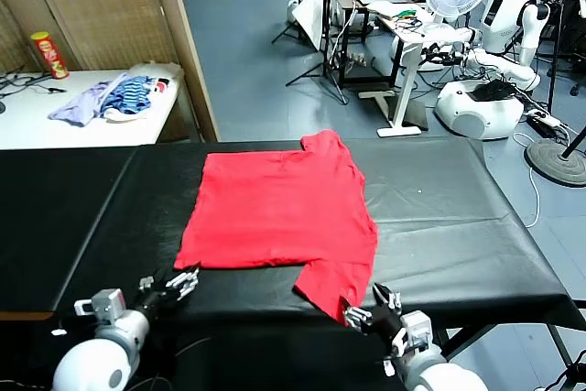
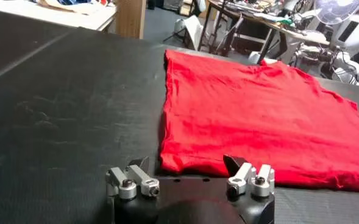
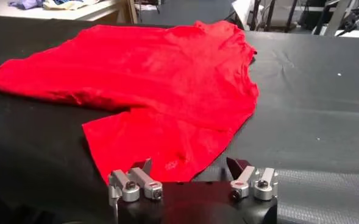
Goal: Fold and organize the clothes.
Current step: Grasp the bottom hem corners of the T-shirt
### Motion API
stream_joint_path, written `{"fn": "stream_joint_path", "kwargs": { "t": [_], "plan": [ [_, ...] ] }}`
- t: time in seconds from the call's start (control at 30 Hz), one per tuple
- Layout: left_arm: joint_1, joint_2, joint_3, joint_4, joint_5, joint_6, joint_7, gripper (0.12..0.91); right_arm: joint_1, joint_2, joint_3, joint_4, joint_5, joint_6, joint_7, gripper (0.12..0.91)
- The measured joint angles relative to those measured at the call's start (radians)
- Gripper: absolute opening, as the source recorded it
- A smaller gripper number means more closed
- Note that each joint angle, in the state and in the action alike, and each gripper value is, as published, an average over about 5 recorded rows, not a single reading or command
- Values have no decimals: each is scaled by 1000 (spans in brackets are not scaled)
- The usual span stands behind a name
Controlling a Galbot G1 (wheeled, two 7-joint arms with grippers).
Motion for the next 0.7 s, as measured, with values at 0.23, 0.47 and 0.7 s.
{"fn": "stream_joint_path", "kwargs": {
  "t": [0.23, 0.47, 0.7],
  "plan": [
    [-7, -1, 3, 19, 8, -3, 4, 798, 1, 15, -18, -16, -6, 1, 11, 524],
    [-12, -7, 6, 47, 9, -22, 2, 594, -3, 33, -43, -31, -36, 1, 25, 169],
    [7, -15, 13, 44, 11, -40, 14, 214, -34, 34, -30, 3, -48, -26, 62, 123]
  ]
}}
